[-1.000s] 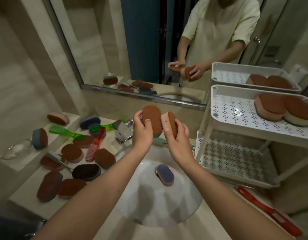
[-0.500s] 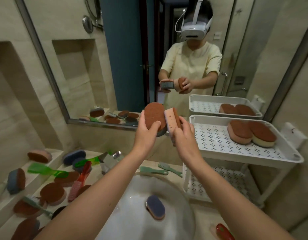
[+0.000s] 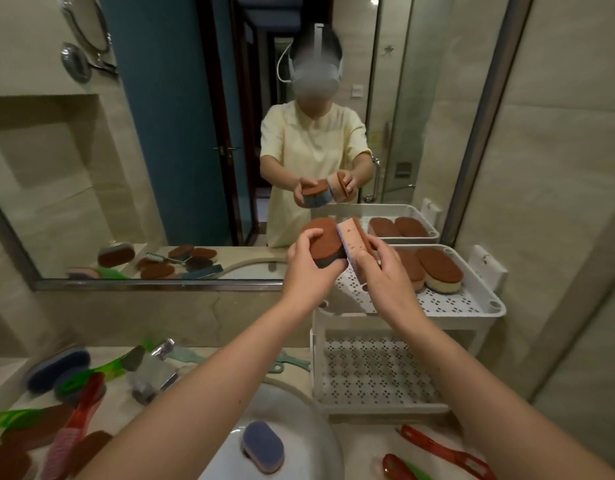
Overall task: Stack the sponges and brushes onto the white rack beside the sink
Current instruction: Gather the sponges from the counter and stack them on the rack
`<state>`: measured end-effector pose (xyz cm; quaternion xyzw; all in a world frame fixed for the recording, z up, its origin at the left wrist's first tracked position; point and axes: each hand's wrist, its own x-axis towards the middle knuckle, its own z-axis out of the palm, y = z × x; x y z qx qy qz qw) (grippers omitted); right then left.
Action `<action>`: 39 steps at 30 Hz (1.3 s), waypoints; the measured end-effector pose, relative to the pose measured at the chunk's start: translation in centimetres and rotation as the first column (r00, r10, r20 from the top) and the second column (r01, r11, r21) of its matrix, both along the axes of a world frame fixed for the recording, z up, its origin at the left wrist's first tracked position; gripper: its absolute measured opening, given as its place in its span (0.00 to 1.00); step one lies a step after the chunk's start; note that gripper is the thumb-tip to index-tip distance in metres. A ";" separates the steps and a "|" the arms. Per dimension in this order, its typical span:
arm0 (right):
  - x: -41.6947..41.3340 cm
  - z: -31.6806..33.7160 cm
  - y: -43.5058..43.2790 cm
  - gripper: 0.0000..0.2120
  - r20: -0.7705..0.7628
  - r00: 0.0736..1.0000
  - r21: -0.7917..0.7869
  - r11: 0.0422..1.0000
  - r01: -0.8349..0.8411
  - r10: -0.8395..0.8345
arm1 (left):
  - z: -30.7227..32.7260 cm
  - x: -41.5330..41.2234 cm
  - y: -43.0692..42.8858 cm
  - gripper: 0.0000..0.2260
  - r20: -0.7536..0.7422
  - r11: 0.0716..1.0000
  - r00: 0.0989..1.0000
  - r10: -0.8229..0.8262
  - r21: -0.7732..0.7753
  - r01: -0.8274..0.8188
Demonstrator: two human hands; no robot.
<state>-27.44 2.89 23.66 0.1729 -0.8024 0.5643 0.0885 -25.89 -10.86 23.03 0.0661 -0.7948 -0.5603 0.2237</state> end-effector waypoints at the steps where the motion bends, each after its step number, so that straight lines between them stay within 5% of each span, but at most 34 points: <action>1: -0.4 0.1 0.5 0.24 -0.002 1.000 0.019 1.000 0.005 -0.005 | -0.1 -0.5 0.4 0.25 0.004 1.000 1.000 0.005 -0.008 -0.005; 11: -4.6 -1.0 2.4 0.24 -0.057 0.989 0.198 0.970 0.144 -0.135 | -1.6 -3.4 2.2 0.21 0.148 0.924 0.968 0.202 -0.357 -0.139; 18: -5.8 -2.5 1.7 0.26 -0.209 0.959 0.583 0.763 0.280 -0.192 | -2.7 -4.1 2.1 0.25 0.183 0.798 0.948 0.260 -0.594 -0.104; 24: -6.1 -2.5 1.7 0.26 -0.239 0.959 0.738 0.612 0.283 -0.154 | -2.7 -4.1 2.8 0.27 0.217 0.627 0.923 0.319 -0.778 -0.034; 28: -6.0 -2.7 1.5 0.26 -0.275 0.957 0.808 0.516 0.283 -0.094 | -2.6 -4.1 2.8 0.28 0.266 0.595 0.912 0.312 -0.803 0.031; 34: -6.1 -2.9 1.5 0.32 -0.127 0.991 0.807 0.577 0.125 -0.038 | -2.4 -3.9 2.4 0.34 0.324 0.593 0.924 0.204 -0.792 0.147; 39: -5.9 -2.9 1.8 0.29 -0.167 0.985 0.782 0.603 0.158 -0.041 | -2.3 -3.8 2.4 0.30 0.331 0.576 0.929 0.164 -0.797 0.182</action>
